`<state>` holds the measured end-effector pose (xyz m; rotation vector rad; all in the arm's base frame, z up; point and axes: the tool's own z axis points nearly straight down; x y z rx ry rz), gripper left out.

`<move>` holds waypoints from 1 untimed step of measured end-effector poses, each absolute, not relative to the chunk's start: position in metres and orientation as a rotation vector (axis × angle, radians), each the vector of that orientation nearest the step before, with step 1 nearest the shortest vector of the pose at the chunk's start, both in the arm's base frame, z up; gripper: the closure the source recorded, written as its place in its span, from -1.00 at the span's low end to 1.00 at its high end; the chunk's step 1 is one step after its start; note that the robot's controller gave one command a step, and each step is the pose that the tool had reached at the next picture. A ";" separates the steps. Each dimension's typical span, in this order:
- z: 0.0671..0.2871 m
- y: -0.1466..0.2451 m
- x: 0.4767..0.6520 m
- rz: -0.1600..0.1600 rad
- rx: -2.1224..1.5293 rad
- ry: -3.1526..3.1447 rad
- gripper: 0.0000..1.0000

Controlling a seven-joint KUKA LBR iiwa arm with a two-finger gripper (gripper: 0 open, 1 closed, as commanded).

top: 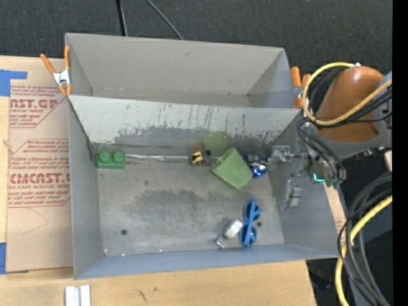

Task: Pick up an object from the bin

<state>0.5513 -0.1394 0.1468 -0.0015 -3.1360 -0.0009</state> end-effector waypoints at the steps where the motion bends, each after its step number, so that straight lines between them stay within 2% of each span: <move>1: 0.085 -0.081 0.525 0.003 0.361 -3.126 -1.00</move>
Offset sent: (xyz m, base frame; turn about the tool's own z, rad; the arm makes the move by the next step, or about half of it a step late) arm -0.0320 0.0684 -0.0736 -0.2414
